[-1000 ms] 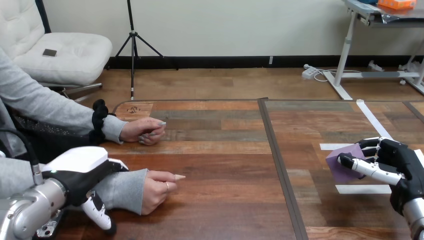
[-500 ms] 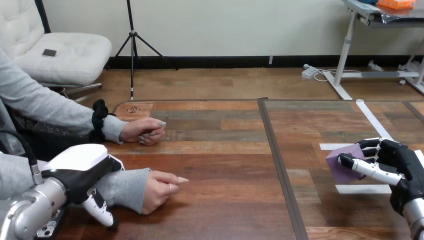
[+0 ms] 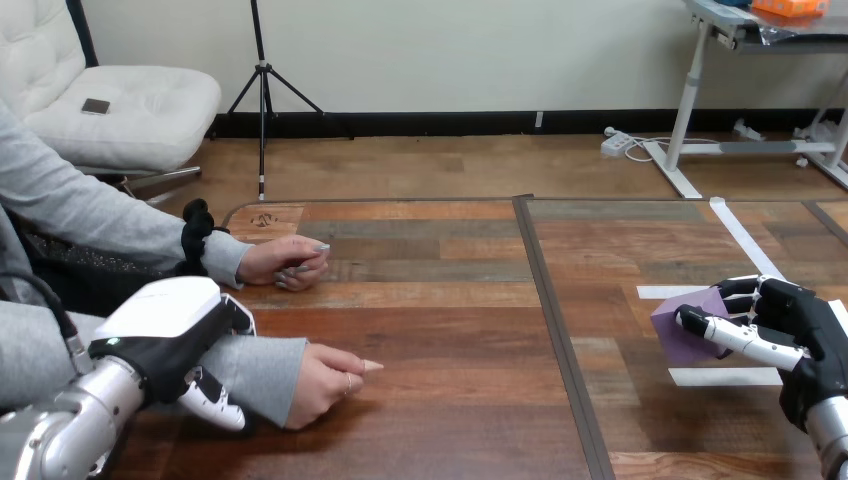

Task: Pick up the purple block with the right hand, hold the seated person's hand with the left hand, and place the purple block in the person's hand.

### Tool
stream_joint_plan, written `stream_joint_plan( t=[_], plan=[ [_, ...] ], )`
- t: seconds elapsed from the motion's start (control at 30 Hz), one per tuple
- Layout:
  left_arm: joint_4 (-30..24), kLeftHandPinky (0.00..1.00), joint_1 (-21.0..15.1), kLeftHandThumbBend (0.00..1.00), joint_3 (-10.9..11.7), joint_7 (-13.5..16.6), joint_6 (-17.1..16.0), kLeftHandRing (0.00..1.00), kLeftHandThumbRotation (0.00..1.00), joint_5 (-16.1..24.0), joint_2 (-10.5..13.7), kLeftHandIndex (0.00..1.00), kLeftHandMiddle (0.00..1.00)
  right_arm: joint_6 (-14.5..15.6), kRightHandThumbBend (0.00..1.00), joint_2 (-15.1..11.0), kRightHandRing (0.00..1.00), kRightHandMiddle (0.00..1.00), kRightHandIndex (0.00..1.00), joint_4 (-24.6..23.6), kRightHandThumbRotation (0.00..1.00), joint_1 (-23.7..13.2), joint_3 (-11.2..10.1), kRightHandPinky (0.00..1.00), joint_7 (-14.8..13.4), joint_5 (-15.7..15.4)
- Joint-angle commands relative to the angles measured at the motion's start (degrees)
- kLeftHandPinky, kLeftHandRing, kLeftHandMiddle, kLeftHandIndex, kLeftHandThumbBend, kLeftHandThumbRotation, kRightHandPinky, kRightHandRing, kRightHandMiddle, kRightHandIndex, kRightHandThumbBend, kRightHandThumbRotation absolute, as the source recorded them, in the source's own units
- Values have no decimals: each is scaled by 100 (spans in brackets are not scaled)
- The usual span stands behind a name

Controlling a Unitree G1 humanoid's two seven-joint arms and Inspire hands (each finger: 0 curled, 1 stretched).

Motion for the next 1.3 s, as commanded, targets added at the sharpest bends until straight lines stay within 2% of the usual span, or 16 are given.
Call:
stream_joint_plan(
  t=[0.0,0.37,0.67,0.77,0.87,1.07,1.27],
  plan=[
    [-44,27,-95,80,121,360,-239,33,0,-238,-94,40,40,-83,88,-51,37,41,42,-306,0,-439,-83,32,42,105],
    [-220,26,25,78,178,495,-55,32,0,-403,-177,40,39,-125,91,-30,35,40,42,-291,0,-433,-58,31,-10,67],
    [-392,24,177,78,196,752,53,30,0,-414,-309,38,38,-46,91,7,35,39,41,-295,0,-434,-45,30,-66,61],
    [-401,24,229,79,196,865,-5,30,0,-434,-357,38,38,-70,91,23,35,40,41,-273,0,-438,-57,31,-24,84],
    [-454,24,274,79,191,873,-7,30,0,-448,-385,38,37,-92,91,17,35,40,42,-275,0,-430,0,31,-127,-7],
    [-580,23,358,79,205,875,9,30,0,-495,-448,38,37,-223,91,38,36,40,42,-252,0,-424,20,31,-102,-39],
    [-675,23,421,79,256,968,-28,30,0,-567,-511,37,36,-178,90,76,35,39,42,-240,0,-454,26,31,-116,-35]
  ],
)
